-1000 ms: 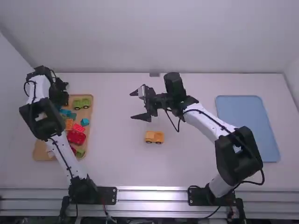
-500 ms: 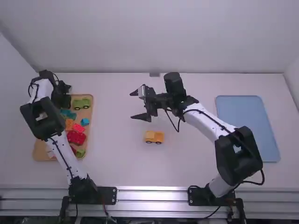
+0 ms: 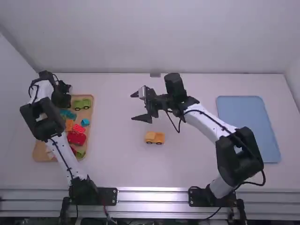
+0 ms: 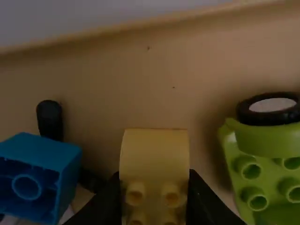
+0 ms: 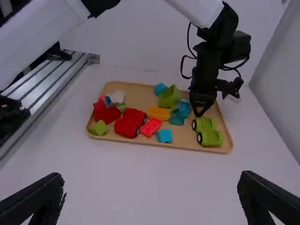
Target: Assemble lego blocks to make yellow taxi
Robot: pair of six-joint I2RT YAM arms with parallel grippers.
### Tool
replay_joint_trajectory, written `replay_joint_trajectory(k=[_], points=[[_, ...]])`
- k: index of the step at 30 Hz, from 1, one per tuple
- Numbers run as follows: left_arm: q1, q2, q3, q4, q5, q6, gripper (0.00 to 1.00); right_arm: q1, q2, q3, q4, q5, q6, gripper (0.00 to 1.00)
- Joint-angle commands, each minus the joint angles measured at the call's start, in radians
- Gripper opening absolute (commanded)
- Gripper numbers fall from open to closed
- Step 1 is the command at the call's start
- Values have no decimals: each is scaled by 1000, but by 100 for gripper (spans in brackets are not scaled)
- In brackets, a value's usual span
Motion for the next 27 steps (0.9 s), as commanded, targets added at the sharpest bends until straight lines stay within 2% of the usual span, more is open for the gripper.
replay_joint_trajectory(k=[1,3,4,7,10,14,24,26,27], points=[[5,15,1,-24,11,-50,19,-10,1,30,2,-3,5,99],[5,15,31,-41,10,-79,35,-21,-4,30,-10,-3,5,99],[4,15,43,-53,10,-90,49,-25,-10,30,-21,-9,4,99],[6,15,52,-74,6,-89,53,-27,-17,30,-33,-13,5,99],[3,15,39,-58,7,-90,52,-29,-17,30,-34,-13,5,99],[10,15,31,-49,8,-100,46,-24,-17,30,-34,-11,5,99],[10,16,-36,13,-42,-97,47,-11,-17,30,-27,-11,5,99],[11,16,-35,9,-45,-97,36,-16,-17,30,-27,-11,4,99],[11,16,-31,9,-40,-97,26,-16,-17,30,-26,-10,4,99]])
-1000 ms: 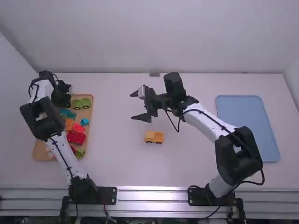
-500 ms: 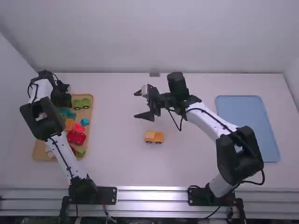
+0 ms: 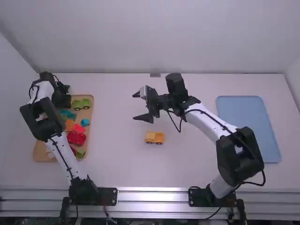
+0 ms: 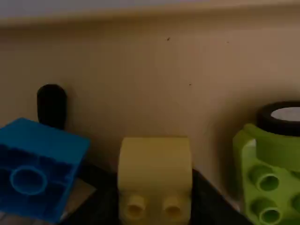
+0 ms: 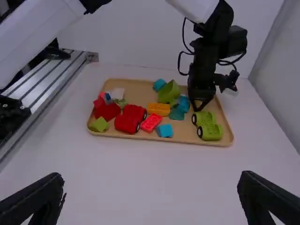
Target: Assemble lego blocks to make yellow taxi
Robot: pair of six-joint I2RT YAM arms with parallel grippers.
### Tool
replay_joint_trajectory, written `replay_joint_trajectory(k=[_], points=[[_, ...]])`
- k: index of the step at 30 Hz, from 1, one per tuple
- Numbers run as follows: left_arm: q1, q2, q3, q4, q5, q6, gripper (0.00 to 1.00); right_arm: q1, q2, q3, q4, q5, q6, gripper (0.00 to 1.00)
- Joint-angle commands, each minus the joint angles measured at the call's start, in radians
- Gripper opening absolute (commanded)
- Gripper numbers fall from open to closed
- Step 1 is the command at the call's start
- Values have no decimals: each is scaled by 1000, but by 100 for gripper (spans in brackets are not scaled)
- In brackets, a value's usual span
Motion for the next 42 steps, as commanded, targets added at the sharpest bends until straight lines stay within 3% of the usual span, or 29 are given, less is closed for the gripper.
replay_joint_trajectory(k=[1,4,12,15,19,23,26,27,31,36,42], points=[[9,16,-11,-8,-14,1,22,-1,-17,30,3,-8,6,99],[10,15,16,-30,32,0,12,2,-18,30,3,-9,6,99],[10,-1,214,-191,108,-95,8,-55,-62,30,-7,-9,88,99],[8,-62,262,-243,238,-95,7,-110,-126,30,-102,18,71,99],[-12,-128,241,-253,276,-95,4,-139,-204,14,-253,185,14,99],[-84,-214,126,-159,280,-132,2,-160,-317,-89,-261,308,48,99],[-156,-294,-16,-55,262,-134,2,-188,-417,-222,-140,340,135,99],[-198,-348,-113,11,260,-134,2,-214,-482,-314,-51,320,179,99],[-317,-486,-338,137,256,-117,2,-292,-621,-489,92,246,263,99],[-484,-565,-465,158,267,3,2,-399,-749,-547,47,178,262,99],[-845,-572,-517,154,266,153,2,-595,-937,-548,-153,58,232,99]])
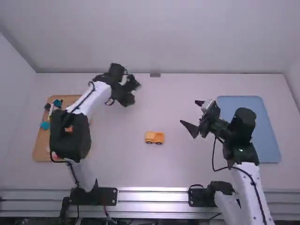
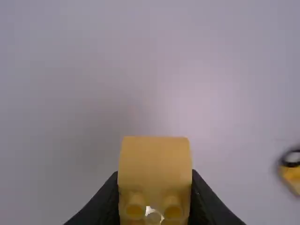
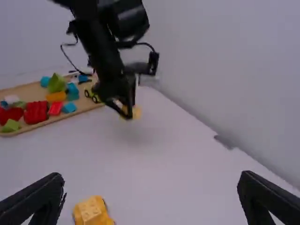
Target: Assemble lego blocks to make yellow taxi
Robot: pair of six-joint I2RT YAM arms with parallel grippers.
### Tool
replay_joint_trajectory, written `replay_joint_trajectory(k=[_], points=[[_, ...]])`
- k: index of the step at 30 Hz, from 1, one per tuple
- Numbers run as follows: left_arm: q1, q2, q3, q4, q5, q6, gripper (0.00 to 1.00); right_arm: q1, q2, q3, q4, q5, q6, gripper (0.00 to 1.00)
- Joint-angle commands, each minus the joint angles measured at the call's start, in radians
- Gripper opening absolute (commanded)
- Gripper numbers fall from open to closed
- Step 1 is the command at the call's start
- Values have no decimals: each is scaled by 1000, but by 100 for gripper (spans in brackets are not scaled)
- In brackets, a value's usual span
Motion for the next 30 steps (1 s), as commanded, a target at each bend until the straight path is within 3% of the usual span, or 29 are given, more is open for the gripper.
replay_joint_trajectory(k=[1,4,9,19,30], points=[[-159,-31,-22,-4,23,124,2,-72,-84,1,-78,-80,-24,99],[-310,-23,-30,27,-14,154,2,-144,-183,0,-244,-82,-84,99],[-455,-4,-40,66,-87,146,2,-208,-330,-10,-372,-81,-108,99],[-579,129,-40,89,-61,180,2,-326,-623,-149,-267,-70,126,99],[-609,248,-40,147,-113,146,2,-412,-688,-211,-167,-175,210,99]])
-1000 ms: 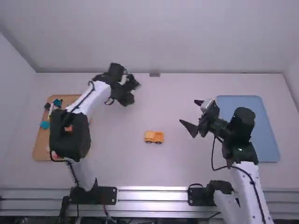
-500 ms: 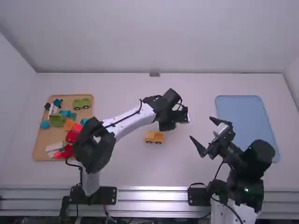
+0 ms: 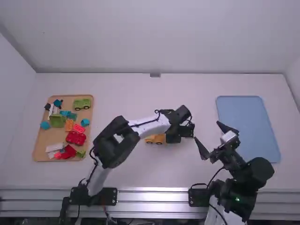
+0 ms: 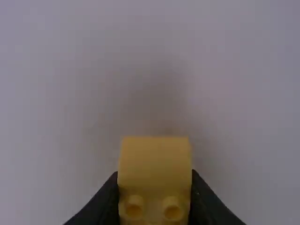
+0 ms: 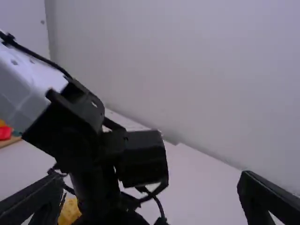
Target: Assemble lego blocks to make yellow taxi
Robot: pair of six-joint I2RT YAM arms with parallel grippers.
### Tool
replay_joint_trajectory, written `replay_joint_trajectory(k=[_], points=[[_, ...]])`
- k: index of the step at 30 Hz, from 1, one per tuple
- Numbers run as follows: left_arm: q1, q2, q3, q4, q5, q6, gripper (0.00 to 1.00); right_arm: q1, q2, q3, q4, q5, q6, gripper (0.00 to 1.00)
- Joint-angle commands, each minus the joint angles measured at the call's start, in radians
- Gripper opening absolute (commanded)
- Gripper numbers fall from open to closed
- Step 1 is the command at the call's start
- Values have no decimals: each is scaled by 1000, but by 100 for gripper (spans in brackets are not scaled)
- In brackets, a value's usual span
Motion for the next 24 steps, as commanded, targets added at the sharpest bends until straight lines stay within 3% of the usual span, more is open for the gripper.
replay_joint_trajectory(k=[1,2,5,6,9,10,11,12,20,24], points=[[11,14,-13,3,-11,-7,8,-15,-10,-6,13,-62,26,99],[11,14,-13,4,-11,-7,9,-17,-10,-6,13,-61,25,99],[11,14,-18,16,-11,-6,30,-34,-10,-6,3,-62,26,99],[11,14,-19,17,-11,-6,31,-35,-10,-6,1,-62,25,99],[11,14,-25,7,-35,8,52,-35,-10,-6,3,-62,25,99],[11,14,-25,4,-33,12,64,-31,-10,-6,6,-61,25,99],[11,14,-25,4,-33,12,64,-31,-10,-6,6,-61,25,99],[11,14,-25,7,-29,9,99,-23,-10,-6,6,-61,21,99],[41,-68,20,6,-26,-88,99,21,34,-6,105,3,78,99],[102,-179,16,-9,-32,-86,99,59,177,0,272,-33,117,99]])
